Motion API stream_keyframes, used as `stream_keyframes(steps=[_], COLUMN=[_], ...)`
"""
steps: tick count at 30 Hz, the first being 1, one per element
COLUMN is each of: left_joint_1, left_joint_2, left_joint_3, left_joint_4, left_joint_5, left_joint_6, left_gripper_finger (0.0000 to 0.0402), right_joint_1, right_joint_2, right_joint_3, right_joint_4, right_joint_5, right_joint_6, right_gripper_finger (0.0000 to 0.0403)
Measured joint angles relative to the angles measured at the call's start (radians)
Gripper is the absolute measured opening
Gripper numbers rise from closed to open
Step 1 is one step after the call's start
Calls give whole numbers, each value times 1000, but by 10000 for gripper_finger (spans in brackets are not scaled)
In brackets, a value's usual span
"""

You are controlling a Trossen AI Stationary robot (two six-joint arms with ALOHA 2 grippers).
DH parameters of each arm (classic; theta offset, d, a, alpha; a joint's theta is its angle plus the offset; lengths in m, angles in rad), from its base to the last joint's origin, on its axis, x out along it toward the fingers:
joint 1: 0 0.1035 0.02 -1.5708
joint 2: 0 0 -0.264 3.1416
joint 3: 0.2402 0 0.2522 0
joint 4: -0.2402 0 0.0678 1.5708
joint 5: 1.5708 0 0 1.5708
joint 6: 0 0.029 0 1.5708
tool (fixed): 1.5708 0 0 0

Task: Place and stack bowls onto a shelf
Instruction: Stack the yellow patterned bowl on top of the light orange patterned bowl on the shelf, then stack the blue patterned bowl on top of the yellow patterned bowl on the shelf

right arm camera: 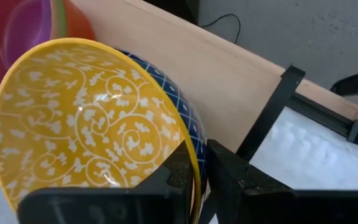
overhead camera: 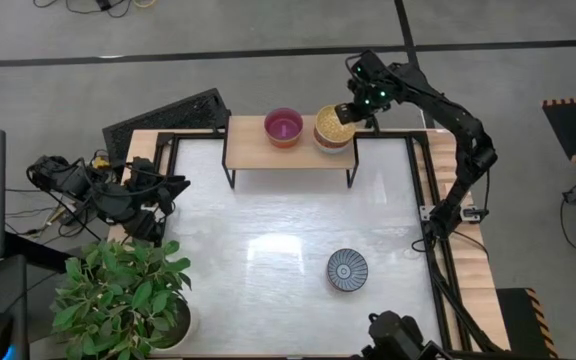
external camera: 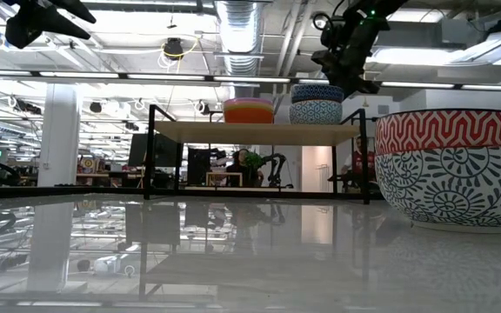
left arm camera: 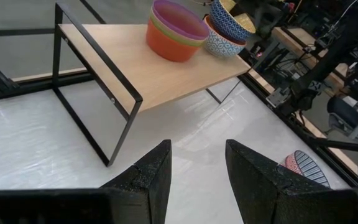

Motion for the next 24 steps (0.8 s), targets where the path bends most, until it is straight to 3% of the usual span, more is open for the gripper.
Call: stream_keyframes(steps=[11,24], left_joint_1=[0,0], left_joint_2=[0,0], left_joint_3=[0,0], left_joint_4=[-14,-27], left_joint_5=[0,0], left_joint_6=[0,0], left_gripper_finger=[135,135], right_joint_1=[0,0], right_joint_2=[0,-1], right_joint_3=[0,0], right_joint_4=[20,15], right_joint_5=[-20,-50], right_joint_6=[-1,-2], right_gripper_finger=[82,157])
